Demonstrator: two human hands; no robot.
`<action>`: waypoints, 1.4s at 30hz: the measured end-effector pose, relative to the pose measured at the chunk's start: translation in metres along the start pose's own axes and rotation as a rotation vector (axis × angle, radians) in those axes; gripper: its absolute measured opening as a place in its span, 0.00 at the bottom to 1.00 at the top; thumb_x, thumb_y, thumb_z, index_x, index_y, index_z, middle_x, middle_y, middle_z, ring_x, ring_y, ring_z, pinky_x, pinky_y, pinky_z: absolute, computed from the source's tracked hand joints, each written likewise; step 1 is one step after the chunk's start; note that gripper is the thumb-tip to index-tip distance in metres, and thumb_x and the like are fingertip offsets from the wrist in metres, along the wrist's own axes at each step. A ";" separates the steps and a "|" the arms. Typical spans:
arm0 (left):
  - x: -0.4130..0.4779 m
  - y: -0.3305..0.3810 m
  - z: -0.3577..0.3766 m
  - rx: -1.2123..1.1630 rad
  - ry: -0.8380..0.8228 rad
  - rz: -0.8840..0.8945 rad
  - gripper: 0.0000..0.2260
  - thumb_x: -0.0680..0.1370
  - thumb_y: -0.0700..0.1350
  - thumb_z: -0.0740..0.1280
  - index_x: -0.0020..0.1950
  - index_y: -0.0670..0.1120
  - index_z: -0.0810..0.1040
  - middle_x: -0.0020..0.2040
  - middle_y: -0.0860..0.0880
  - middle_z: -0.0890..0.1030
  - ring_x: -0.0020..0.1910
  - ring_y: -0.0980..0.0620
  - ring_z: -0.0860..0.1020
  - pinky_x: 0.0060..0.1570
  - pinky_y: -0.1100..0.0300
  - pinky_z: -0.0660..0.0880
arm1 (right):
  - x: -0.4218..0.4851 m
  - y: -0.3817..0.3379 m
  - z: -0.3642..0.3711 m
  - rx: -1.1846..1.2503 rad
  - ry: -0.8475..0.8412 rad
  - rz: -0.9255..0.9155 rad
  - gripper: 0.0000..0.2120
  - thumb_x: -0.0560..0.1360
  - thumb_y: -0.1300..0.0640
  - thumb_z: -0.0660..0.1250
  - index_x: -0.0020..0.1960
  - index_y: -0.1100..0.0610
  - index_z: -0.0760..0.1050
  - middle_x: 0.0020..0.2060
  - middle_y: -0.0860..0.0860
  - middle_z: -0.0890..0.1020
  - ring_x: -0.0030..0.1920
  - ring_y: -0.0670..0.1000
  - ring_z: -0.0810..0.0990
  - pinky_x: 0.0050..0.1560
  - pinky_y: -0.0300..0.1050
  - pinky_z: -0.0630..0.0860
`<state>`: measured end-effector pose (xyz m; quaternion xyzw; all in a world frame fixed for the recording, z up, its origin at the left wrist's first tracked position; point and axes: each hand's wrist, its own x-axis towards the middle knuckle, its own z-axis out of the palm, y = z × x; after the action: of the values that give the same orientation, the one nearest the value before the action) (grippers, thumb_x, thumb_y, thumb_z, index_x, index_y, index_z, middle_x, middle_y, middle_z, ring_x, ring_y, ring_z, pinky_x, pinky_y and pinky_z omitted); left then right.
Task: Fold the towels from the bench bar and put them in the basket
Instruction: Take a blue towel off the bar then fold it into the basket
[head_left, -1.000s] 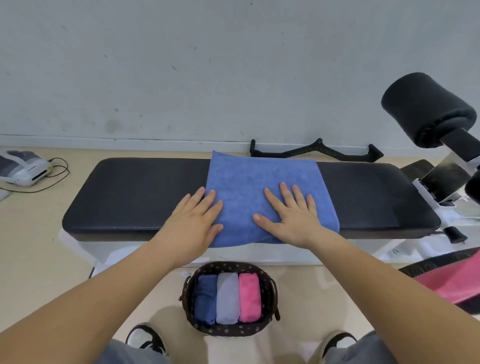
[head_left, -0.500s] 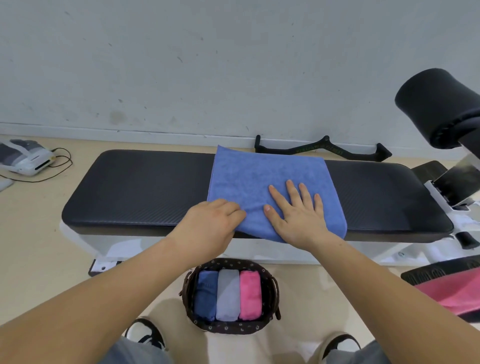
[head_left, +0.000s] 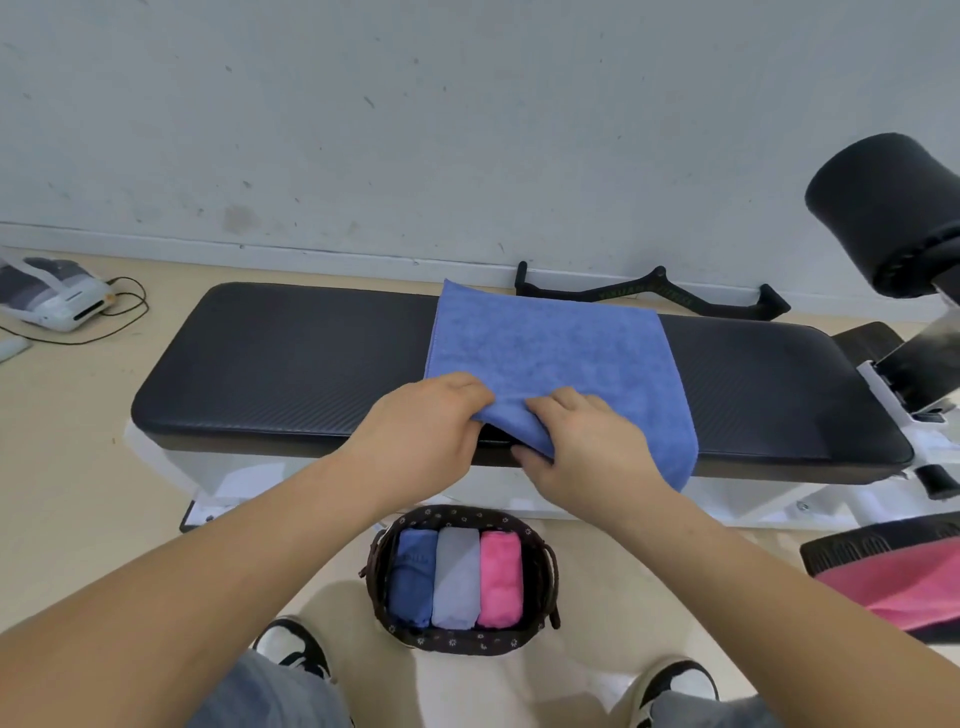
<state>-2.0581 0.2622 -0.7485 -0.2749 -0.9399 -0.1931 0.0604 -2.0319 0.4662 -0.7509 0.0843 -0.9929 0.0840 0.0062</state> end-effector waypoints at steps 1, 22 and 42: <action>0.000 0.000 -0.002 -0.007 -0.005 0.003 0.11 0.78 0.45 0.57 0.51 0.48 0.79 0.46 0.53 0.79 0.44 0.45 0.78 0.42 0.47 0.77 | 0.002 0.002 0.003 -0.019 0.041 -0.008 0.16 0.75 0.47 0.68 0.60 0.51 0.78 0.52 0.48 0.79 0.54 0.57 0.78 0.42 0.47 0.72; 0.000 -0.007 -0.035 -0.195 -0.145 -0.292 0.11 0.71 0.34 0.62 0.30 0.44 0.66 0.27 0.48 0.67 0.29 0.50 0.63 0.31 0.56 0.60 | -0.044 0.088 -0.046 -0.122 0.068 0.178 0.05 0.67 0.63 0.65 0.35 0.54 0.75 0.32 0.50 0.74 0.37 0.54 0.73 0.31 0.42 0.62; 0.059 -0.055 -0.017 -0.591 0.045 -0.602 0.13 0.83 0.47 0.63 0.52 0.37 0.77 0.37 0.42 0.75 0.34 0.47 0.71 0.33 0.53 0.69 | 0.036 0.119 -0.032 0.895 0.271 0.589 0.13 0.82 0.54 0.62 0.54 0.64 0.77 0.49 0.66 0.80 0.42 0.54 0.75 0.42 0.50 0.71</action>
<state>-2.1370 0.2423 -0.7380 0.0107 -0.8808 -0.4696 -0.0595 -2.0870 0.5809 -0.7378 -0.2141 -0.8322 0.5062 0.0735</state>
